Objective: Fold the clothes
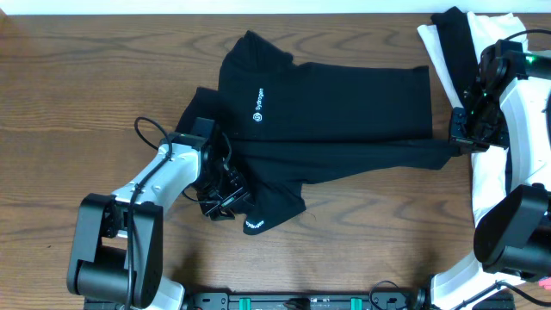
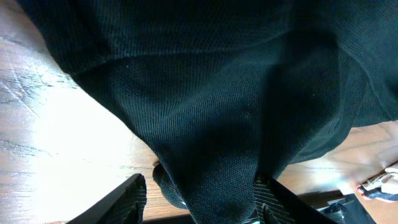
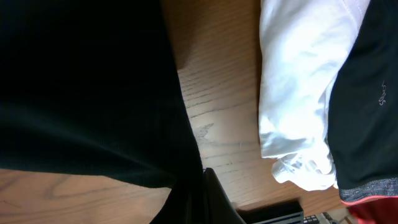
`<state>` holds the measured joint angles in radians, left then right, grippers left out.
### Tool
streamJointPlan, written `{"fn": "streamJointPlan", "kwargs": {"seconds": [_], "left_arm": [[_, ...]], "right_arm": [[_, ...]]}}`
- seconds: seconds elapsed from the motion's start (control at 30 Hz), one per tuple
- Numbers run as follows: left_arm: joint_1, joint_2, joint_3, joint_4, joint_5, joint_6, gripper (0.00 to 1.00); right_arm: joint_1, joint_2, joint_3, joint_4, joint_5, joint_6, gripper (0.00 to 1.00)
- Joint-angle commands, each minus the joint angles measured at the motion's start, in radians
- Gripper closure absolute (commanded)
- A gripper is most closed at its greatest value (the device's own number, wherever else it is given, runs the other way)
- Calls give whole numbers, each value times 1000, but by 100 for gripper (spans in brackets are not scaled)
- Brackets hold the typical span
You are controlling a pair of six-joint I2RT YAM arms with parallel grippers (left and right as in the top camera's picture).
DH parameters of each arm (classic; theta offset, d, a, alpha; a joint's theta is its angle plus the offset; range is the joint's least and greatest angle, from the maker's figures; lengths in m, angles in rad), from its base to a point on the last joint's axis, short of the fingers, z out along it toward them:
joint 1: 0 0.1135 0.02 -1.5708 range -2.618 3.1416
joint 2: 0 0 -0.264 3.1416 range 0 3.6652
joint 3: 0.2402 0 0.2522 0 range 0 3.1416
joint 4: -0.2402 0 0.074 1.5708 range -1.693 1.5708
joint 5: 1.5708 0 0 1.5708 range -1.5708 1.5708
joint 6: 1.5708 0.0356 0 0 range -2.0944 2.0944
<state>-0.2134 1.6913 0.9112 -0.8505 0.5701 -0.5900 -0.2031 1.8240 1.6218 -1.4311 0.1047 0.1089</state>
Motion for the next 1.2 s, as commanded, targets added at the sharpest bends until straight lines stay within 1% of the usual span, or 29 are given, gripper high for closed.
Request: {"fn": "streamJointPlan", "kwargs": {"seconds": [0.0, 0.13, 0.17, 0.23, 0.3, 0.53, 0.63, 0.67, 0.7, 0.73, 0.77, 0.87, 0.9, 1.17], "left_arm": [[-2, 5, -7, 5, 7, -23, 50], [-2, 5, -7, 22, 19, -25, 66], [-2, 5, -7, 26, 24, -26, 71], [-2, 5, -7, 30, 25, -25, 85], [-2, 5, -7, 30, 25, -25, 94], [-2, 5, -7, 30, 24, -24, 94], [-2, 5, -7, 5, 25, -5, 93], [-2, 5, -7, -12, 24, -5, 87], [-2, 5, -7, -29, 25, 6, 77], [-2, 5, -7, -46, 24, 20, 70], [-2, 5, -7, -62, 21, 25, 66], [-2, 5, -7, -84, 21, 25, 65], [-2, 5, -7, -83, 21, 24, 62], [-16, 5, -7, -31, 21, -9, 62]], "right_arm": [[4, -4, -1, -1, 19, -13, 99], [4, -4, -1, -1, 19, -13, 99], [4, -4, -1, -2, 19, -13, 99], [4, -4, -1, -2, 19, -13, 99], [4, -4, -1, -3, 19, -13, 99], [4, -4, -1, -6, 19, -13, 99], [4, -4, -1, -9, 19, -13, 99], [4, -4, -1, -9, 19, -13, 99], [4, -4, -1, -9, 19, -13, 99], [4, -4, -1, -9, 19, -13, 99], [4, -4, -1, -9, 19, -13, 99], [4, -4, -1, -9, 19, -13, 99], [4, -4, -1, -9, 19, -13, 99], [4, -4, -1, -19, 19, -13, 99]]}}
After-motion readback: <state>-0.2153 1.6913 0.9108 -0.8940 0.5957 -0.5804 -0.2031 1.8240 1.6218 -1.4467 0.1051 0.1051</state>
